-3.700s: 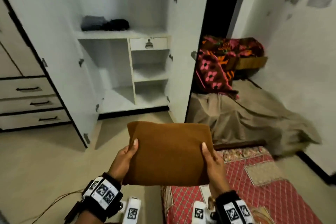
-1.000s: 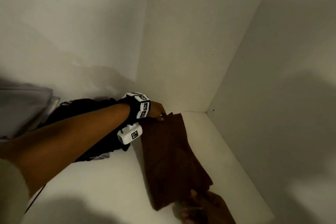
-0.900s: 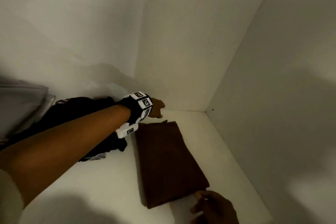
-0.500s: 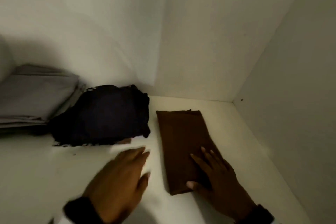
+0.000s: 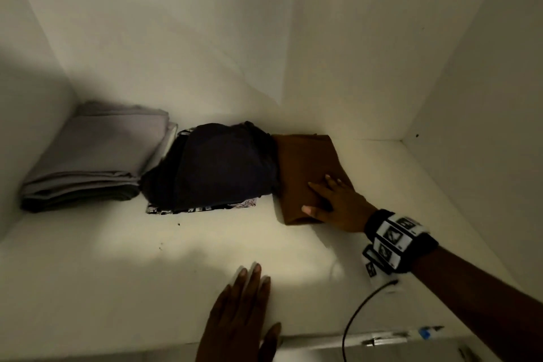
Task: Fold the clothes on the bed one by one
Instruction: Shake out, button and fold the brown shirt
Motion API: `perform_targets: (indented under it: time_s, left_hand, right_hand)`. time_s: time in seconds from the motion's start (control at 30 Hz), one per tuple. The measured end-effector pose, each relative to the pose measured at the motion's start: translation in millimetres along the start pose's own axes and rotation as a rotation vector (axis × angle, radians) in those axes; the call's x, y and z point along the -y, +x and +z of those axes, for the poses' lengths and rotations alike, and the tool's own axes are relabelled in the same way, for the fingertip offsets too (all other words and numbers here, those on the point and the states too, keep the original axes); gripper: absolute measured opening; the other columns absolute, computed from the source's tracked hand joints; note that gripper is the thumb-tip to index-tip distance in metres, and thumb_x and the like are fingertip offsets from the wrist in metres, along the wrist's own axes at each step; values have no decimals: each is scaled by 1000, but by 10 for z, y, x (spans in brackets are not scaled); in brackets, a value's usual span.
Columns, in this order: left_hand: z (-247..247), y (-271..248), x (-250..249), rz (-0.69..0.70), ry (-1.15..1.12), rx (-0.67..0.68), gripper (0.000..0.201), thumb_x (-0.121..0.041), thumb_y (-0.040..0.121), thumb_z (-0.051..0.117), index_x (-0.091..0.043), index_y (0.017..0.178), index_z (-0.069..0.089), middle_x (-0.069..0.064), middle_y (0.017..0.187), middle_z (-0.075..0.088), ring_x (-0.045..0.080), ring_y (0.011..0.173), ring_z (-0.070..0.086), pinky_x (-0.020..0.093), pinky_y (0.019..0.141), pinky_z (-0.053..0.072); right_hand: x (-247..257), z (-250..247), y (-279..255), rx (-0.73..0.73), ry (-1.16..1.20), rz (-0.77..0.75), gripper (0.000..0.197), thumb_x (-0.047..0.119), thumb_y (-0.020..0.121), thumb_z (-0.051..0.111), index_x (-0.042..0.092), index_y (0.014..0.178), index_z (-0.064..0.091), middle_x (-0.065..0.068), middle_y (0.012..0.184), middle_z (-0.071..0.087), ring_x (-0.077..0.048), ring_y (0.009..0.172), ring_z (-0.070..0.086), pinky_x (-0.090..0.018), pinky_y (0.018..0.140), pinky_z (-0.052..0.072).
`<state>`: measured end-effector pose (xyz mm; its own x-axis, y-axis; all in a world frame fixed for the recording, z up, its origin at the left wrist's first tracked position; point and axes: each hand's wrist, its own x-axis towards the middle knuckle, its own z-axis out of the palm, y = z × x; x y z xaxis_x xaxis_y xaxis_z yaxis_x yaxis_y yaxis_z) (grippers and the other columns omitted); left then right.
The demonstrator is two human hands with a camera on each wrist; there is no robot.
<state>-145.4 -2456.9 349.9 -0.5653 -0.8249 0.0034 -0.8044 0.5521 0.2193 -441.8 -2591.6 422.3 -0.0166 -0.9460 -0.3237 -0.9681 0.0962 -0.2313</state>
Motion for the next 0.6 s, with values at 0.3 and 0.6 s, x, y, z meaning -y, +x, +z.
perform_targets:
  time_s: [0.3, 0.6]
  left_hand:
    - [124, -14, 20, 11, 11, -167, 67, -52, 99, 23, -11, 134, 62, 9, 147, 51, 28, 137, 43, 44, 105, 34]
    - [68, -133, -27, 49, -38, -165, 65, -54, 98, 26, -17, 143, 53, 6, 155, 39, 28, 143, 38, 40, 115, 20]
  right_hand:
    - [249, 47, 65, -195, 106, 58, 95, 76, 88, 44, 28, 162, 10, -4, 170, 1, -27, 156, 5, -53, 125, 13]
    - [429, 822, -2399, -730, 730, 37, 35, 51, 89, 67, 37, 121, 68, 30, 116, 65, 6, 108, 59, -10, 86, 46]
